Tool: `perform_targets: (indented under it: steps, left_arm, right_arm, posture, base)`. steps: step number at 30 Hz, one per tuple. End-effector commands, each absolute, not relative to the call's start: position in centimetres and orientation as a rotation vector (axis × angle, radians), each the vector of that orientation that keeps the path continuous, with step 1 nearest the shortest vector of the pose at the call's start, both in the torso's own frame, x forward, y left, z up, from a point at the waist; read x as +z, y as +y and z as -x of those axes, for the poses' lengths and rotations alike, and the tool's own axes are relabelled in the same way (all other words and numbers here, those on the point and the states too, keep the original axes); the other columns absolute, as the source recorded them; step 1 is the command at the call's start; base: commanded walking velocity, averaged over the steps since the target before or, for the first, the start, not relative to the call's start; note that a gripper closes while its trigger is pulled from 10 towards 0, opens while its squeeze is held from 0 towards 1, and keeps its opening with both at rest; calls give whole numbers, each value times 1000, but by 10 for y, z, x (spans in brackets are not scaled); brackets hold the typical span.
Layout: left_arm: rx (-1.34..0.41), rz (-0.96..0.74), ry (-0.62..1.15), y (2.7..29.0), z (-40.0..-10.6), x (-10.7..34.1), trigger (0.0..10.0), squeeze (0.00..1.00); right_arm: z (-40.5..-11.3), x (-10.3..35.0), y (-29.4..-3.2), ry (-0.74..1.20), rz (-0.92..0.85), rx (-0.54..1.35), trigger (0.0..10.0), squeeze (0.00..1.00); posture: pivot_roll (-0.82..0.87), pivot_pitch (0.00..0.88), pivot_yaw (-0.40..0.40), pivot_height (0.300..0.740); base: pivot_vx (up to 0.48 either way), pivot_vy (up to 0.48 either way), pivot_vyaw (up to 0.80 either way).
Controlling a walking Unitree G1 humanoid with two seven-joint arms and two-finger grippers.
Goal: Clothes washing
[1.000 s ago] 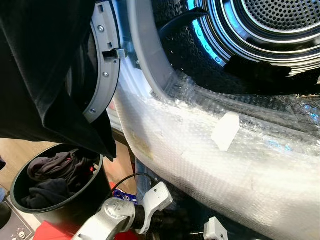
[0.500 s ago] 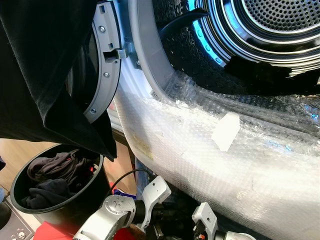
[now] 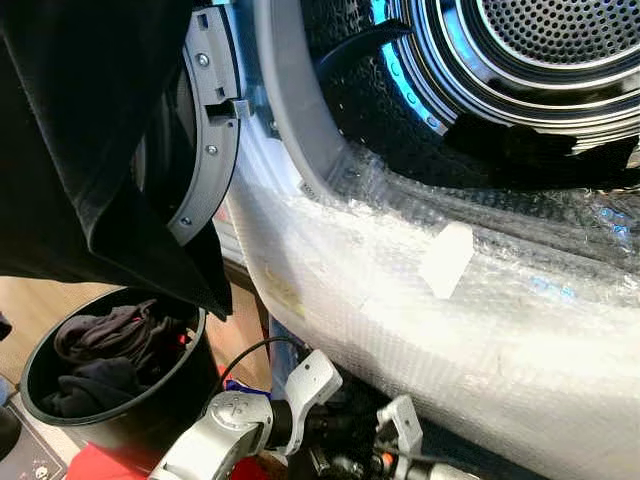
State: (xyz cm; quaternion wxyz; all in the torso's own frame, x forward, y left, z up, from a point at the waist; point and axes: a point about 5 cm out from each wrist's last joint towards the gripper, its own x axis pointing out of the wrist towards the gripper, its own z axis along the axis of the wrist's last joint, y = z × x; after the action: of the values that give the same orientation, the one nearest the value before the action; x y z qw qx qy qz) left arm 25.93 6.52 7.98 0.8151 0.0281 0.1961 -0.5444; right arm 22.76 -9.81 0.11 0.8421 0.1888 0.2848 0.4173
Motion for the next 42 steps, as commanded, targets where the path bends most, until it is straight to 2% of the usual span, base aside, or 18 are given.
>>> perform_targets:
  steps: [1, 5, 6, 7, 8, 9, 10, 11, 20, 42]
  left_arm:
    - [-1170, -52, 381, 62, -260, 86, 0, 0]
    - [-1168, -52, 382, 64, -260, 87, 0, 0]
    - [-1164, -51, 382, 64, -260, 87, 0, 0]
    - [-1163, -51, 382, 65, -260, 87, 0, 0]
    - [-1160, -48, 382, 66, -260, 87, 0, 0]
    - [-1156, -42, 382, 66, -260, 87, 0, 0]
    - [-1156, -40, 382, 66, -260, 87, 0, 0]
    - [-1157, -39, 383, 66, -260, 87, 0, 0]
    - [-1174, -20, 381, 65, -259, 87, 0, 0]
    - [-1155, -4, 392, 72, -255, 87, 0, 0]
  right_arm:
    - [-228, 0, -93, 618, -413, 877, 10000, 0]
    - [-232, -1, -88, 617, -397, 854, 10000, 0]
    - [-232, -2, -89, 615, -388, 850, 8314, 0]
    - [-232, -3, -90, 617, -383, 845, 4863, 0]
    - [-232, -4, -92, 622, -376, 839, 3137, 0]
    - [-231, -6, -95, 627, -367, 833, 471, 0]
    - [-231, -6, -95, 628, -365, 832, 471, 0]
    - [-230, -8, -99, 632, -365, 825, 0, 0]
    - [-229, -14, -116, 636, -355, 809, 0, 0]
    - [-228, -12, -109, 582, -415, 829, 0, 0]
  posture:
    - [-35, 28, 42, 740]
    - [-27, 30, 39, 740]
    - [-25, 27, 39, 740]
    - [-25, 27, 39, 740]
    - [-25, 27, 39, 740]
    - [-25, 27, 39, 740]
    - [-25, 27, 39, 740]
    - [-27, 18, 40, 740]
    - [-29, 0, 42, 740]
    - [-9, 10, 45, 740]
  base:
    - [0, 0, 0]
    - [0, 0, 0]
    - [0, 0, 0]
    - [0, 0, 0]
    - [0, 0, 0]
    - [0, 0, 0]
    - [0, 0, 0]
    - [0, 0, 0]
    - [0, 0, 0]
    - [0, 0, 0]
